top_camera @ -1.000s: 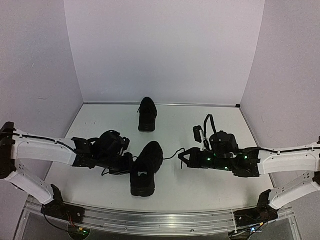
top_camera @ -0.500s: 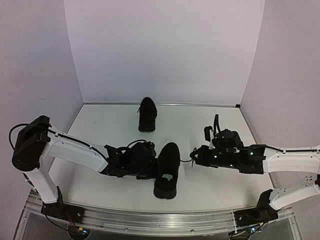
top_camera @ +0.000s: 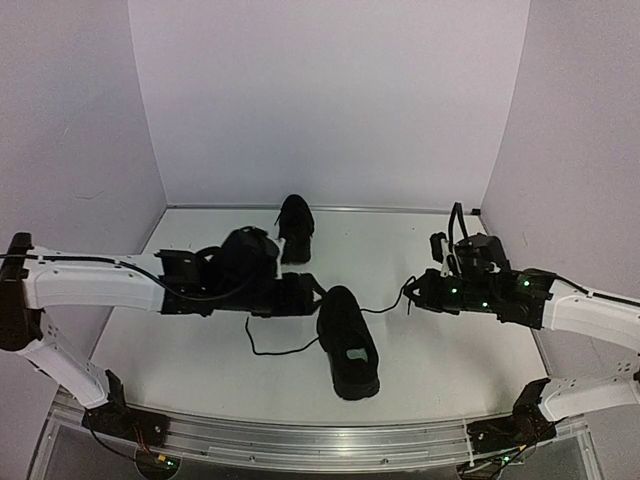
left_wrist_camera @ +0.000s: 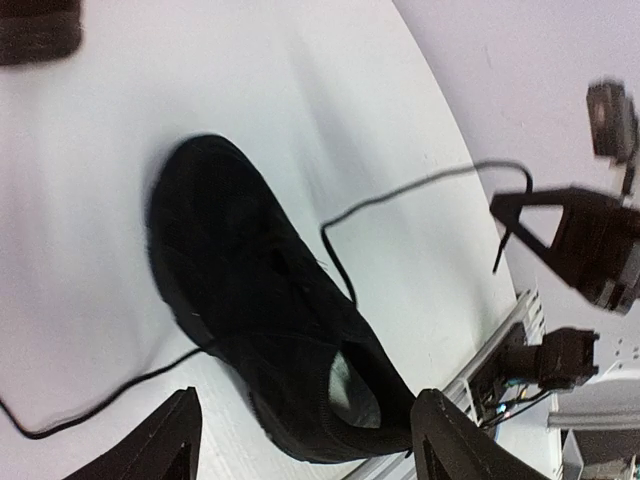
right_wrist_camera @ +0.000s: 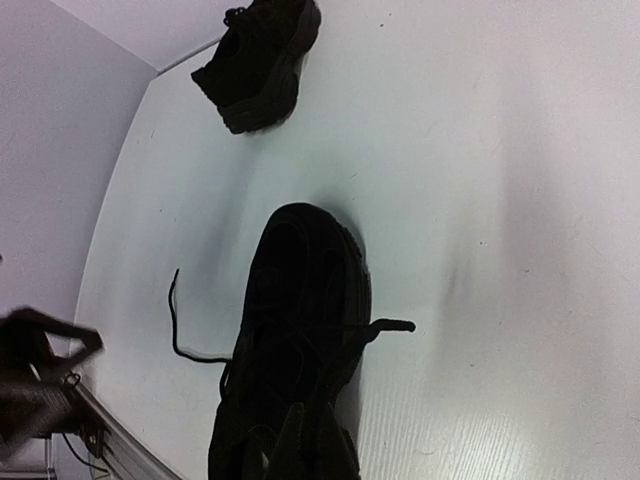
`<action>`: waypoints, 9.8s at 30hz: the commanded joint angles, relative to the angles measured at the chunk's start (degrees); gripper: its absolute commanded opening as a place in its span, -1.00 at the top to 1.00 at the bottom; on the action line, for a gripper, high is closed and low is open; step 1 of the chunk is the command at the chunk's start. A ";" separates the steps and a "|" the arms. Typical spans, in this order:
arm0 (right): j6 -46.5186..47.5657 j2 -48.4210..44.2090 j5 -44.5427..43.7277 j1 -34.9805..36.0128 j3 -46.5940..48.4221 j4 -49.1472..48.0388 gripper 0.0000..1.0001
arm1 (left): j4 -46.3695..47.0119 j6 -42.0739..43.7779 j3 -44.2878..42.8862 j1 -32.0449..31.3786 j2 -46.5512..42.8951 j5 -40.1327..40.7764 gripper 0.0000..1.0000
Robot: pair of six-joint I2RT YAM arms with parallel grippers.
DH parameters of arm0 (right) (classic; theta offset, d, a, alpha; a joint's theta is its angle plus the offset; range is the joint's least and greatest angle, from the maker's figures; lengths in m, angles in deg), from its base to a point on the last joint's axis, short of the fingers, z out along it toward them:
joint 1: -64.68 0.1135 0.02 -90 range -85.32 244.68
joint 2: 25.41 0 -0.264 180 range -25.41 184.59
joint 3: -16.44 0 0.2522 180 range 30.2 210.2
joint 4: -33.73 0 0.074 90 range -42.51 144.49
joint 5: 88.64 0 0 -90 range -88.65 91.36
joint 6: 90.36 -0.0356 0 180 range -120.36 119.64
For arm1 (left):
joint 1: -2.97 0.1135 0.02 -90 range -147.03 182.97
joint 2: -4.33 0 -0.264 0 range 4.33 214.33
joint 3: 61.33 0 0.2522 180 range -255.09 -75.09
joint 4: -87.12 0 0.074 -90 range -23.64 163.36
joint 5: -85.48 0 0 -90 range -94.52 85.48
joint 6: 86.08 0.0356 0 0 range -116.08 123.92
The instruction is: Tie the shoes
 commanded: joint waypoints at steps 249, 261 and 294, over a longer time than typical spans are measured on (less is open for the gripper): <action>34.19 54.64 20.26 11.26 62.68 35.57 0.27 | 6.23 1.10 0.70 28.35 4.42 -27.26 1.00; 36.15 56.79 21.74 11.21 62.85 37.61 0.44 | 8.74 -0.54 -0.28 28.34 7.45 -30.43 1.00; 34.96 48.16 15.74 11.23 56.76 32.90 1.00 | 6.07 8.39 -5.73 23.77 17.53 -52.04 1.00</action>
